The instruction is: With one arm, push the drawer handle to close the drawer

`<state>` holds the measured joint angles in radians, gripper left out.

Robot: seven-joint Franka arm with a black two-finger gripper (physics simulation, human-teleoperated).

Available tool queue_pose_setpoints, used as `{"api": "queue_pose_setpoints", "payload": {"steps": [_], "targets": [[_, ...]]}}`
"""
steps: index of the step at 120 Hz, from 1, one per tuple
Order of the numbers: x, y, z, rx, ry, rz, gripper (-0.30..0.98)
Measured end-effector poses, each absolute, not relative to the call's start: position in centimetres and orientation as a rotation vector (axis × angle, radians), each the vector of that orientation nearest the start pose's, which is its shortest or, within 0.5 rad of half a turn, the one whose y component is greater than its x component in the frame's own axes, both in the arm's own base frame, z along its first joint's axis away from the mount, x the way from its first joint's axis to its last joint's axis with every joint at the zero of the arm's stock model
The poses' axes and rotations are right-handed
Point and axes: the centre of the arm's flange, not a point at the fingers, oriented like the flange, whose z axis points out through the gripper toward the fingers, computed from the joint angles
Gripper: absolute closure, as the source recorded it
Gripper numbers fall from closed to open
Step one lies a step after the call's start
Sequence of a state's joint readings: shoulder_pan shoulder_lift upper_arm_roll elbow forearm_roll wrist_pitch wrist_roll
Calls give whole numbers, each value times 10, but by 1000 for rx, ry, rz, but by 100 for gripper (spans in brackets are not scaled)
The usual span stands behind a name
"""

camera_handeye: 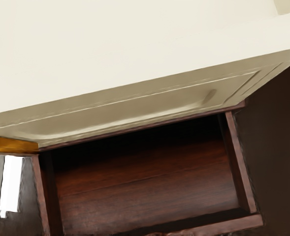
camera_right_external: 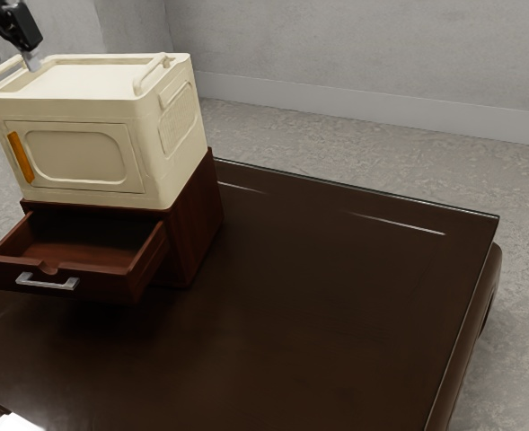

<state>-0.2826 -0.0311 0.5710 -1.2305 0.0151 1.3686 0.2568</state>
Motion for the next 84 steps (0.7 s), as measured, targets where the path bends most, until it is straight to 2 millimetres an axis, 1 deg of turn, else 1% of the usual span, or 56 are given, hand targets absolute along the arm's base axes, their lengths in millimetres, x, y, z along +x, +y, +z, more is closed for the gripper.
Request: {"api": "queue_pose_setpoints", "payload": {"steps": [6, 14, 18, 23, 35, 41, 48, 56, 62, 67, 70, 75, 84], "targets": [[485, 164, 768, -3081, -77, -212, 0], [484, 172, 764, -3077, -79, -189, 0], [484, 174, 755, -3086, -71, -156, 0], [482, 172, 746, -3102, -45, -123, 0], [475, 157, 730, -3133, 50, -62, 0], [470, 158, 724, -3139, 60, -36, 0], [455, 167, 719, -3147, 42, -14, 0], [432, 174, 715, -3155, 22, 4, 0], [412, 172, 715, -3141, 4, 17, 0], [399, 169, 708, -3132, -15, 47, 0], [387, 168, 704, -3126, -37, 64, 0], [368, 167, 691, -3119, -82, 111, 0], [346, 175, 661, -3127, -168, 204, 0]]}}
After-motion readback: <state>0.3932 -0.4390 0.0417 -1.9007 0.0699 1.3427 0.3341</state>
